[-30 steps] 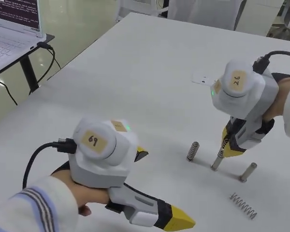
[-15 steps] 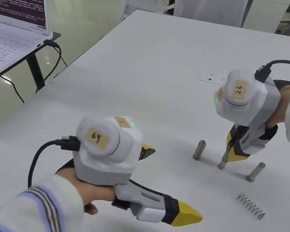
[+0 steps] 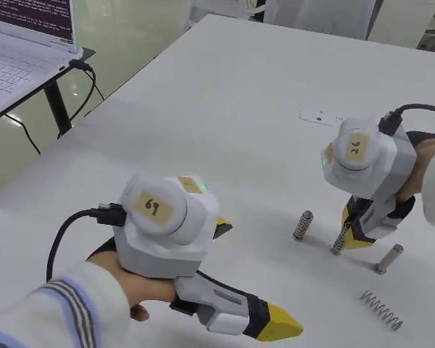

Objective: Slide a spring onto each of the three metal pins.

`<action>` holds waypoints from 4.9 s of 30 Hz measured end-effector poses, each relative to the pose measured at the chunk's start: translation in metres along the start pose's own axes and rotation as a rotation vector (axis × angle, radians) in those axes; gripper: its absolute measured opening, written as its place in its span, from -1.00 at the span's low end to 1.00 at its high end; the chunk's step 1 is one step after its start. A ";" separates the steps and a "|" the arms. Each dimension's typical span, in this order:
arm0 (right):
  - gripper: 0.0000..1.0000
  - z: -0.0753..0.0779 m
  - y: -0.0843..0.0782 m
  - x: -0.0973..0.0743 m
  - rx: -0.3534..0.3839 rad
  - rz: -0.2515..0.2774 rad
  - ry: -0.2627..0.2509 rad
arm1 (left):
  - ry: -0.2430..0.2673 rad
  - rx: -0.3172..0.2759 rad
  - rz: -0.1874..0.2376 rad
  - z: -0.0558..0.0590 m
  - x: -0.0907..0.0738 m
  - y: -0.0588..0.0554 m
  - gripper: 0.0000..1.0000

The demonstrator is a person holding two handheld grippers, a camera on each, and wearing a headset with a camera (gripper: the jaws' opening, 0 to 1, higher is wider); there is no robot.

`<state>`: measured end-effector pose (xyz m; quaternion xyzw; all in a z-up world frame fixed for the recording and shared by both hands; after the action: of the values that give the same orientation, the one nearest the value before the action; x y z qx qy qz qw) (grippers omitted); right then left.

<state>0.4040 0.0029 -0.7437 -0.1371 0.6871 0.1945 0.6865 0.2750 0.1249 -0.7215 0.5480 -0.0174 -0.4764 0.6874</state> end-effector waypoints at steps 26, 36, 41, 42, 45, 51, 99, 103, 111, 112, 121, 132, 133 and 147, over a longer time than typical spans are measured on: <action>-0.82 -0.001 -0.002 0.018 0.010 -0.028 0.010 | -0.009 -0.004 -0.019 0.003 -0.002 -0.001 0.91; -0.82 -0.002 -0.004 0.022 -0.007 -0.040 0.020 | -0.010 -0.001 -0.030 0.003 -0.001 -0.002 0.91; -0.82 0.000 -0.005 0.024 -0.007 -0.043 0.017 | -0.007 0.000 -0.027 0.003 0.000 -0.002 0.93; -0.82 0.000 -0.005 0.024 -0.008 -0.043 0.017 | -0.005 0.000 -0.030 0.002 0.000 -0.002 0.94; -0.82 0.000 -0.005 0.024 -0.011 -0.044 0.016 | -0.008 0.003 -0.038 0.003 0.000 -0.004 0.93; -0.73 0.002 -0.006 0.025 -0.003 -0.047 0.002 | -0.012 0.004 -0.044 0.004 0.001 -0.005 0.92; -0.25 -0.029 -0.007 -0.054 0.105 0.095 -0.200 | -0.053 0.041 -0.117 0.017 0.009 -0.010 0.89; -0.21 -0.039 -0.007 -0.060 0.125 0.123 -0.216 | -0.045 0.049 -0.123 0.016 0.009 -0.010 0.92; -0.08 -0.054 -0.012 -0.064 0.169 0.155 -0.259 | -0.048 0.054 -0.137 0.016 0.008 -0.012 0.92; -0.06 -0.056 -0.014 -0.065 0.177 0.158 -0.264 | -0.048 0.053 -0.135 0.017 0.008 -0.012 0.92; -0.03 -0.073 -0.017 -0.073 0.261 0.234 -0.283 | -0.049 0.056 -0.130 0.017 0.007 -0.008 0.93; 0.20 -0.094 -0.015 -0.075 0.423 0.394 -0.358 | -0.067 0.031 -0.120 0.019 0.006 -0.006 0.94; 0.22 -0.097 -0.015 -0.074 0.429 0.404 -0.359 | -0.065 0.033 -0.118 0.018 0.006 -0.006 0.95; 0.46 -0.123 -0.026 -0.070 0.555 0.483 -0.414 | -0.027 0.035 -0.101 0.010 0.004 -0.003 0.96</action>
<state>0.3084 -0.0819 -0.6781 0.2600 0.5732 0.1809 0.7557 0.2699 0.1146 -0.7221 0.5536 -0.0073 -0.5174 0.6525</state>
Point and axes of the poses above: the centre of the closed fingertips' face, and the gripper's own axes: x roughly forward along the fingers, z roughly to its right, y roughly out of its top, the point moved 5 cm from there along -x, roughly backward along the fingers, and after that the axes turned 13 degrees about -x, right-handed, at the moved point
